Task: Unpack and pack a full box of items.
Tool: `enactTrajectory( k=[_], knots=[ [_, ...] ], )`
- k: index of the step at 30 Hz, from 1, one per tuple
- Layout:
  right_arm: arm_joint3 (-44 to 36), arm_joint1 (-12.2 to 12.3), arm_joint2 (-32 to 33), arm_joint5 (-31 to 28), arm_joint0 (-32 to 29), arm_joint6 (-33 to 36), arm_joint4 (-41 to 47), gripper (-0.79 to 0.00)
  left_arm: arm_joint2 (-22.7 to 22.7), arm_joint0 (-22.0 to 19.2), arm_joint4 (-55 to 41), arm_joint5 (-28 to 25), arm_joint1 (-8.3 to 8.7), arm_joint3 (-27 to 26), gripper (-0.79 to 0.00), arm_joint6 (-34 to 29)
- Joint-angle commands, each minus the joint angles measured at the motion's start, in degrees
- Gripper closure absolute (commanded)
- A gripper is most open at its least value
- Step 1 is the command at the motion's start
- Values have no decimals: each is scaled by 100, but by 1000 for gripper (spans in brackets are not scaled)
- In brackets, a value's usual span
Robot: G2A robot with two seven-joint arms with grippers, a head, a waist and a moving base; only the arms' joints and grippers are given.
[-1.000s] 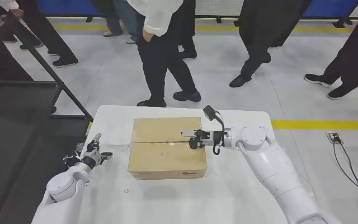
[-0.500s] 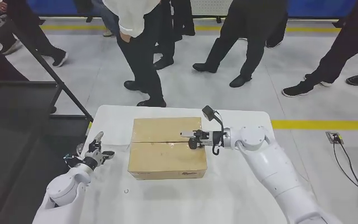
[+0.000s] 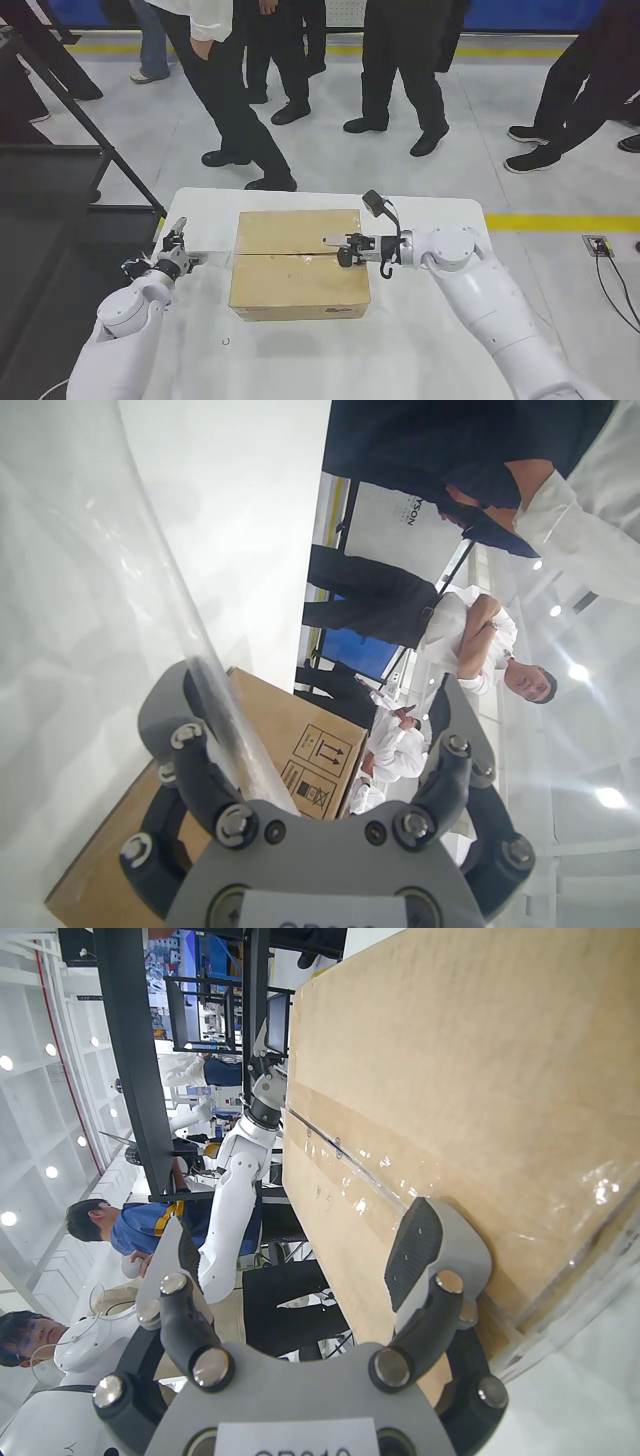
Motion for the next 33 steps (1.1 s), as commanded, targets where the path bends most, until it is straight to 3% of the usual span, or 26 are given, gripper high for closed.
enactTrajectory(
  k=[1,8,15,33],
  knots=[
    [-12,5,6,9,-4,-5,-7,-785,4,-10,-104,-215,-23,13,-785,109],
    [-27,6,-5,66,18,12,-19,-785,-75,238,-468,-1071,-92,-227,-785,466],
    [-16,7,3,62,46,-43,-25,-785,-211,785,-425,-1739,-120,-914,-785,992],
    [4,-21,14,131,52,-502,-10,-785,-600,2312,372,-2387,-167,-2945,-785,2238]
  ],
)
